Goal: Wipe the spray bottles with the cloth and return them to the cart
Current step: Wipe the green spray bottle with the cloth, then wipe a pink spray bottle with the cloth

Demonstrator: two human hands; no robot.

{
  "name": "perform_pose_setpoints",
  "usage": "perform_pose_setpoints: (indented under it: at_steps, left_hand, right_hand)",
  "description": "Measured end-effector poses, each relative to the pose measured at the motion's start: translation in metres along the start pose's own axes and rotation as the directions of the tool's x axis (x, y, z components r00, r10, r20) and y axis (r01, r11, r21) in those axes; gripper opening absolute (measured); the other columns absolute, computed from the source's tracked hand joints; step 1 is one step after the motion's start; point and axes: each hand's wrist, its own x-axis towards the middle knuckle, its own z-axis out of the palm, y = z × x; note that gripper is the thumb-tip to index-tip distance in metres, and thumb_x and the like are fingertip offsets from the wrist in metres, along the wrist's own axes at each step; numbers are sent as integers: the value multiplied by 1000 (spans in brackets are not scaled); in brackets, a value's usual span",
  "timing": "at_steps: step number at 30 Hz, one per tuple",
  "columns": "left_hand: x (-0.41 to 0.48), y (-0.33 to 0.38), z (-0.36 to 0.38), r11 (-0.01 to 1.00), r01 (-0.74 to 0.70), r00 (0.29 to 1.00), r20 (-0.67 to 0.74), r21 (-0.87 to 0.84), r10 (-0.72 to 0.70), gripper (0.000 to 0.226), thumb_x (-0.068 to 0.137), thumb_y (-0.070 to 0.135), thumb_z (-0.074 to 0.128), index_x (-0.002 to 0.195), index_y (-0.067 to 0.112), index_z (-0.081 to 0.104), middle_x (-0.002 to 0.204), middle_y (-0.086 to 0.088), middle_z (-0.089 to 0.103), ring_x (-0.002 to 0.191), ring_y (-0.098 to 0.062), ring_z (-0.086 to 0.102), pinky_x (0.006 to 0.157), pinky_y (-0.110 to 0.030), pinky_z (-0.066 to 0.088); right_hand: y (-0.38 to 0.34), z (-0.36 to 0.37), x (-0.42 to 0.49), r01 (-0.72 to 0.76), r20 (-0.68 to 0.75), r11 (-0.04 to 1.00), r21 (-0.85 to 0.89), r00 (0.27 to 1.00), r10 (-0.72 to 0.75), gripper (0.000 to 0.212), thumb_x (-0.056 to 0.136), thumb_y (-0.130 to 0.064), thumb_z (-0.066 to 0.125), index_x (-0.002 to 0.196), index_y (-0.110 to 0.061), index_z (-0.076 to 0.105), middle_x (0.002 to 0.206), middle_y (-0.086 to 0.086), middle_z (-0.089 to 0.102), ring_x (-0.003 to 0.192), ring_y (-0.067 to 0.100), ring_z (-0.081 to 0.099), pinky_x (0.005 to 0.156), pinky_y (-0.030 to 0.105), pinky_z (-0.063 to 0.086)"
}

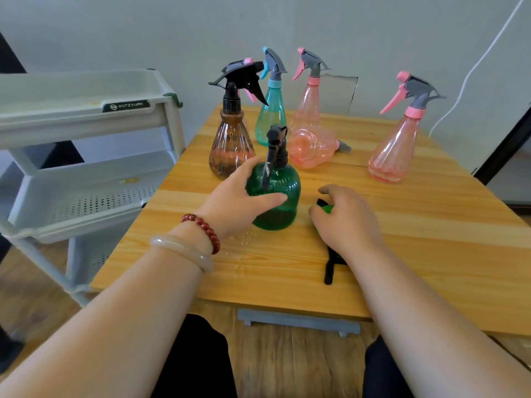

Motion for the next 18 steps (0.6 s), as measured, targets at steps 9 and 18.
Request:
perform_pose_setpoints:
  at_steps: [9,18]
  left_hand:
    - [-3,-8,5,982,60,945,-326,179,1,100,75,52,76,151,25,18,149,1,24,139,-19,24,114,-38,28]
    - [-6,1,8,955,86,918,-395,284,35,97,79,47,76,153,23,18,152,-2,27,140,-25,27,109,-38,33]
  right_hand:
    - [0,5,1,-1,-32,1000,-23,999,1,43,91,-34,56,133,-22,56,133,0,58,127,25,48,104,40,40]
    - [-1,4,-2,7,-11,1000,-20,1000,-8,43,92,-34,53,134,-21,55,133,-1,57,126,24,47,106,41,39]
